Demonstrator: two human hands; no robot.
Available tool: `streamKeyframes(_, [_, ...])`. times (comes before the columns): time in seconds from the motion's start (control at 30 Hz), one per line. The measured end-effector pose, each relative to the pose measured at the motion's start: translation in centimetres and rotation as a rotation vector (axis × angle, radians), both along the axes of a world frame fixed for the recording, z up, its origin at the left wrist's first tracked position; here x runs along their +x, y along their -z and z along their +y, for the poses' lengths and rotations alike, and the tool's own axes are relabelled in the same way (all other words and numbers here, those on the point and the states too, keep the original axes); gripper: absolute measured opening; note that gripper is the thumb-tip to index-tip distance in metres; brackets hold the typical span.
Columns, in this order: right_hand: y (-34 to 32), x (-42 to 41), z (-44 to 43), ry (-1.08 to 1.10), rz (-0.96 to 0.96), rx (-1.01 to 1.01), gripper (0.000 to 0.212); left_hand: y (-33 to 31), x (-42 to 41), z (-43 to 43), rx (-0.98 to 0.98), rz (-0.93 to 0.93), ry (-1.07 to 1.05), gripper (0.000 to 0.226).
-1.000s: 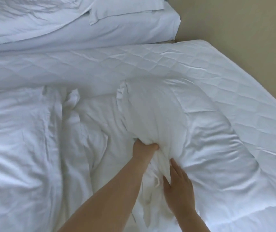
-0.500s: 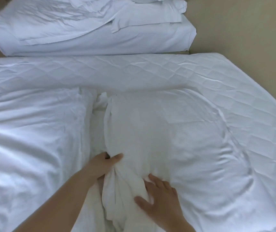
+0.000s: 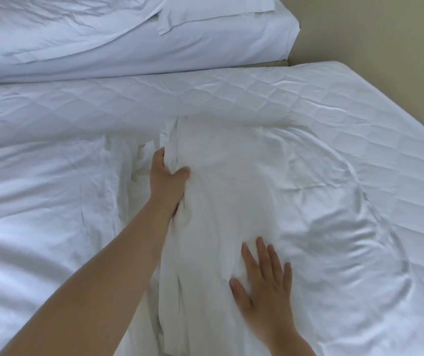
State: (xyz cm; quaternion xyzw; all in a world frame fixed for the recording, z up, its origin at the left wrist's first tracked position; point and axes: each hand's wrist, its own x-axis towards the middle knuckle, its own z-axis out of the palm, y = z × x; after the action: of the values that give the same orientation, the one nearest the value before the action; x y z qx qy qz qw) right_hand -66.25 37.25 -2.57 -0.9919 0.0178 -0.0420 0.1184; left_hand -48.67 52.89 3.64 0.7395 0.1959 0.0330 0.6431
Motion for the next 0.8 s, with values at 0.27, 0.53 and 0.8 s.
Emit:
streamKeyframes(0.27, [1.7,3.2,2.2,-0.067,0.301,-0.244,0.095,2.6,-5.9,3.6,0.858,-0.227,0.282,0.052])
streamKeyframes(0.53, [1.1,-7.7,6.8,-0.291,0.321,0.0,0.065,7.3,-13.5,3.9,1.196,0.278,1.03,0.067])
streamKeyframes(0.8, [-2.2,-10.2,-2.2,0.098,-0.05,0.613,0.038,4.4,-14.2,0.0,1.148,0.066,0.631,0.051])
